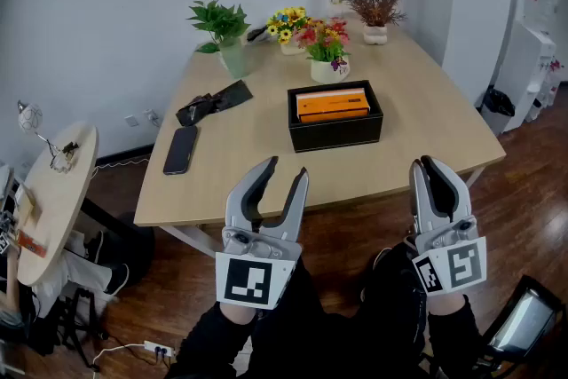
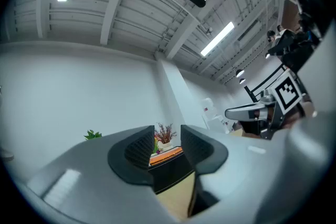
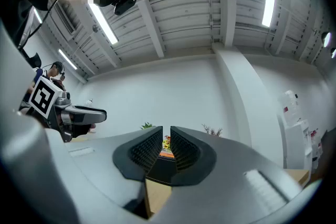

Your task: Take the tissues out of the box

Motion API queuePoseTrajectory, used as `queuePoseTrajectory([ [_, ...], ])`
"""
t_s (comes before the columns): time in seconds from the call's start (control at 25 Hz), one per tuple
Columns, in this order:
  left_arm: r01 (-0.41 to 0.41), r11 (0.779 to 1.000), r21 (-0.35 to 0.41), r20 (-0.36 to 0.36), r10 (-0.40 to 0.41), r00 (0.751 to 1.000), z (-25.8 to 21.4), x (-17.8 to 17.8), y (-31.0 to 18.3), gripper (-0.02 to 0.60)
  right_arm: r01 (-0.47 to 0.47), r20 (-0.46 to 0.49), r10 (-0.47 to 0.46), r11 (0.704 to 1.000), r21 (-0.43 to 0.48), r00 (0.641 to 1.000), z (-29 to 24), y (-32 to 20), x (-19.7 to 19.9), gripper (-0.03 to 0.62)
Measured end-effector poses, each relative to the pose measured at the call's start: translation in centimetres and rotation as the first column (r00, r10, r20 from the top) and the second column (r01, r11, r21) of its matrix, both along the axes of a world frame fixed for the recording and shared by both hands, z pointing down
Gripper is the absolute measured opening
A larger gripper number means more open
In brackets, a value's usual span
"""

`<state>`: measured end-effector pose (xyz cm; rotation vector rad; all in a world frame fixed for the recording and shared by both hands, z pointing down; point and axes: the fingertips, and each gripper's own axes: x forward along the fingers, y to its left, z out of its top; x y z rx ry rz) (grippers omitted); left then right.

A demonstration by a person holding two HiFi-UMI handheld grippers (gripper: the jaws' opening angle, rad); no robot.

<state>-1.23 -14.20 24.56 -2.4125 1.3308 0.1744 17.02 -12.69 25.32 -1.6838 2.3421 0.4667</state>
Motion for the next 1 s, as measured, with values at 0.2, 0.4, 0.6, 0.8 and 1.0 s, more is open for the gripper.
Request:
queuePoseTrajectory([
  [0.2,-0.066,0.994,-0.084,-0.007,0.066,0.998,0.2,0.8,-2.8,0.140,0.028,-0.031,-0.028,1.000,-0.001,0.999,-0.7,-2.1,-0.8,0.055],
  [0.4,-0.081,0.987,-0.136,0.038,0.086,0.996,1.0,1.4,-6.1,0.147,0.049,-0.079,-0.051,0.998,-0.027,0.996,-0.7,-4.8,-1.9,0.066],
  [0.6,-0.080,0.981,-0.175,0.084,0.096,0.992,1.8,1.5,-9.4,0.181,0.069,-0.107,-0.077,0.995,-0.075,0.991,0.0,-7.6,-2.5,0.078],
  [0.8,-0.100,0.954,-0.284,0.091,0.130,0.987,3.4,2.1,-12.3,0.193,0.080,-0.120,-0.099,0.985,-0.156,0.988,1.1,-10.5,-2.6,0.098],
  [1.0,-0.133,0.885,-0.447,0.116,0.205,0.972,4.8,3.0,-16.0,0.215,0.101,-0.149,-0.158,0.936,-0.336,0.976,3.1,-14.8,-2.3,0.118],
])
